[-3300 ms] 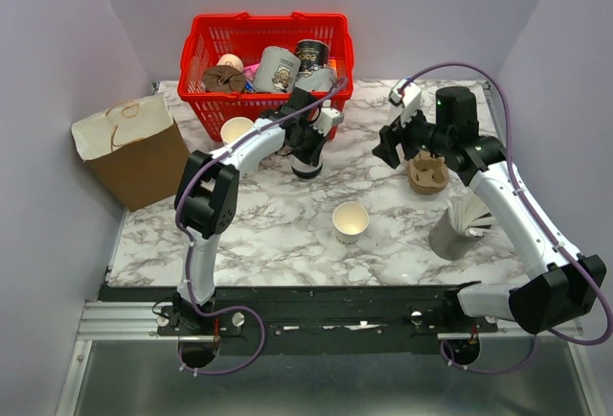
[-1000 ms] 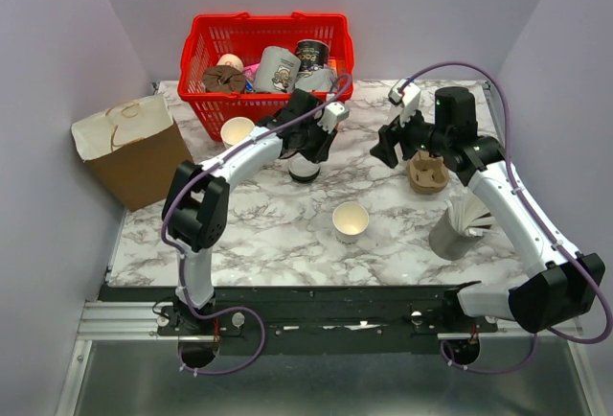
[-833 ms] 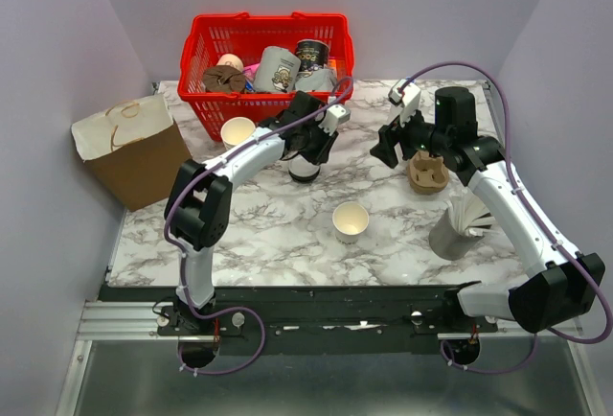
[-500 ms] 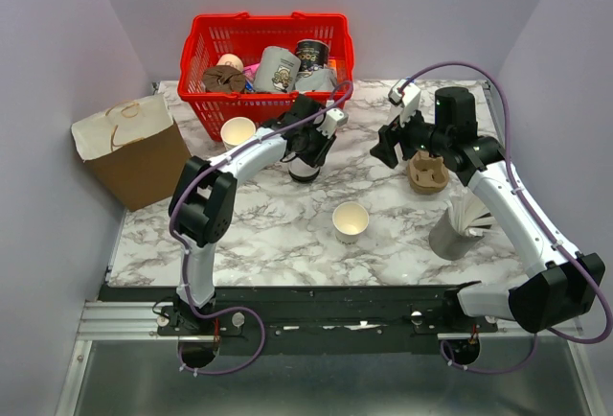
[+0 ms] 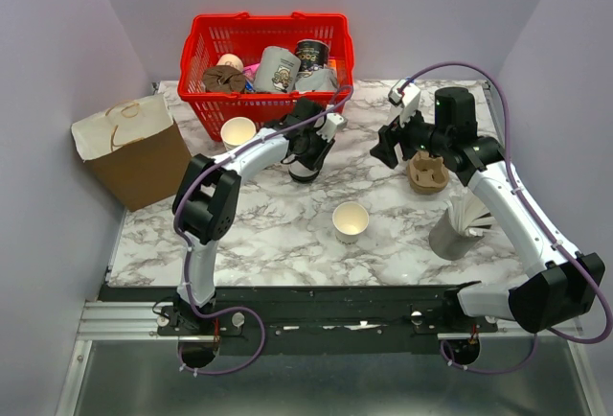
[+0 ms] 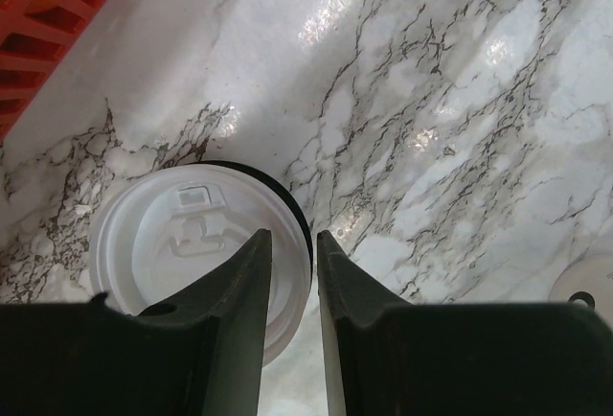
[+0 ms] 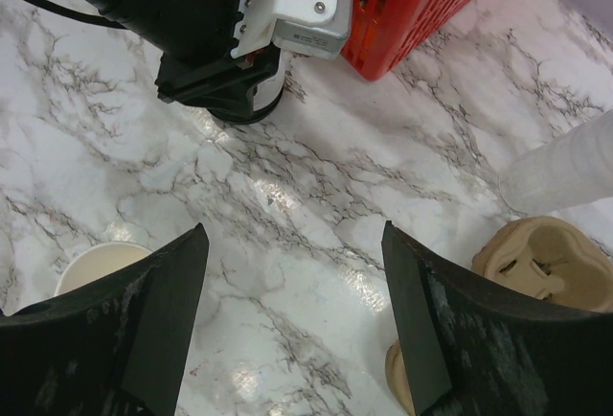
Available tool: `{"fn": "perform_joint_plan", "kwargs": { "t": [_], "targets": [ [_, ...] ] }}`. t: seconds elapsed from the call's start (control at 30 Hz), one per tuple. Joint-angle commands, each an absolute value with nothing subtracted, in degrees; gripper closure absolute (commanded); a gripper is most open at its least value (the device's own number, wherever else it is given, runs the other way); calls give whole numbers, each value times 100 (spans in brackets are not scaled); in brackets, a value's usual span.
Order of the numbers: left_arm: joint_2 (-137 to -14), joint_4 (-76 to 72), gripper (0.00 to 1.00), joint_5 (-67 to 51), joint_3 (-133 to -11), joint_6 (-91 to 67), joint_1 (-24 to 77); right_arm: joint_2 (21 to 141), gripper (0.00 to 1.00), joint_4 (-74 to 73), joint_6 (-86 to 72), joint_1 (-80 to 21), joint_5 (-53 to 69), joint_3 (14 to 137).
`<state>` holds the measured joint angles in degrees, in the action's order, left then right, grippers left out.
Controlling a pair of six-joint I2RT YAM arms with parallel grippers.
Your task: Pack the takeout coffee
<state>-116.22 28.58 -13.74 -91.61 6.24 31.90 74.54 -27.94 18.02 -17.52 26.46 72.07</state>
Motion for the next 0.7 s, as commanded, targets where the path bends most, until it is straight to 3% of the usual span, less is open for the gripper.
{"fn": "perform_joint_plan", "kwargs": {
  "t": [0.0, 0.67],
  "targets": [
    [-11698, 2971, 67, -1318, -9281, 694, 3199, 7409, 18, -2663, 1767, -1731, 2769, 7128],
    [-11417, 3015, 87, -1626, -9387, 457, 3147, 7506, 18, -2637, 1749, -1731, 2839, 7207]
  ]
}}
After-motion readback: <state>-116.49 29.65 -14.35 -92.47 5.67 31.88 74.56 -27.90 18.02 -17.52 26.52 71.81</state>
